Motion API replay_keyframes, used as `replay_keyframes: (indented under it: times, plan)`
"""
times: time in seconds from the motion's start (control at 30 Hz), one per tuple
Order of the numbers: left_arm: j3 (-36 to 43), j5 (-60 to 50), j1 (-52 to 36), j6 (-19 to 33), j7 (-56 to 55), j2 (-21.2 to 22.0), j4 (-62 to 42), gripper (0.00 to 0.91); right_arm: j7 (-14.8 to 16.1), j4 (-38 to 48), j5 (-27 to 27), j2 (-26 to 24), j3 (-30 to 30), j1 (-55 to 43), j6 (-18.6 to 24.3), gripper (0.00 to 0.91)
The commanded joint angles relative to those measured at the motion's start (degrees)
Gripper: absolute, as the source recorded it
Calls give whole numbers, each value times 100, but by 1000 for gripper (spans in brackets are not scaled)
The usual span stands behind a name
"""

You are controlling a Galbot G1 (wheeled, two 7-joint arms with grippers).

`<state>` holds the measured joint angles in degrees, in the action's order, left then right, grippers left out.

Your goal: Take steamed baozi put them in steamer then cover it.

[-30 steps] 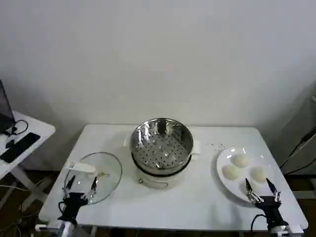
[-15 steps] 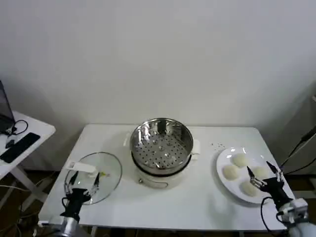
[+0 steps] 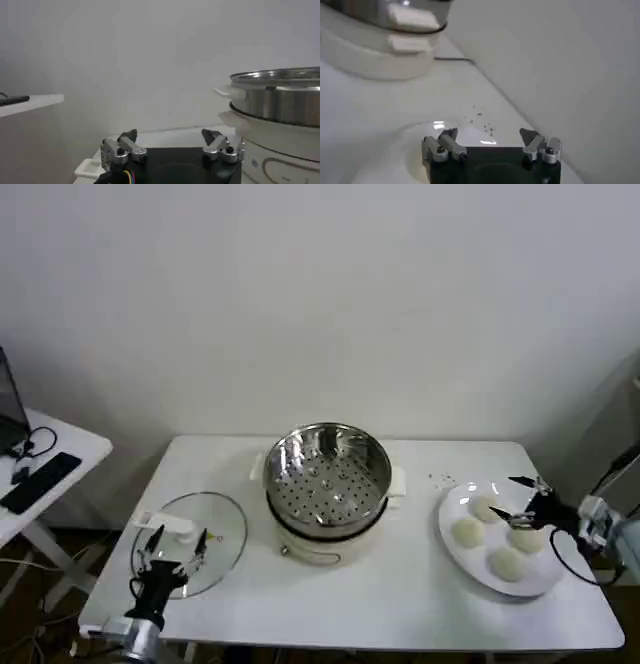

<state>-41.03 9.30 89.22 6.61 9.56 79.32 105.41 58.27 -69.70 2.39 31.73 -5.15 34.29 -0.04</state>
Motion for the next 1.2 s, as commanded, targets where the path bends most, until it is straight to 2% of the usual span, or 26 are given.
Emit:
replay_keyframes:
  times: [0.03,0.17,0.33,0.4,0.63,0.77,1.2]
  plan:
    - [31,4,-6,-28,0,-1,29,907,1144,1258,-452,-575,3175,-2950,184,907]
    - [29,3,-4,-40,-6,-10,46,907,1317,1804,-877,-84,3978,-3564,416,907]
    - [1,-3,-1,-65,-18,-22,74,907,1353,2423,-1220,605,4294,-3785,573,907]
    - [-9,-3,-3,-71,-22,-21,71,907,1353,2613,-1393,822,4278,-3782,648,907]
    - [-29,-2,3,-73,-30,-24,26,907,1307,2966,-1460,1469,4293,-3712,640,907]
    - [-40,1,-9,-74,-30,-30,2,907,1242,3359,-1640,1797,4061,-3633,703,907]
    - [-51,10,-32,-88,-34,-42,-5,907,1202,3702,-1859,2042,3856,-3484,809,907]
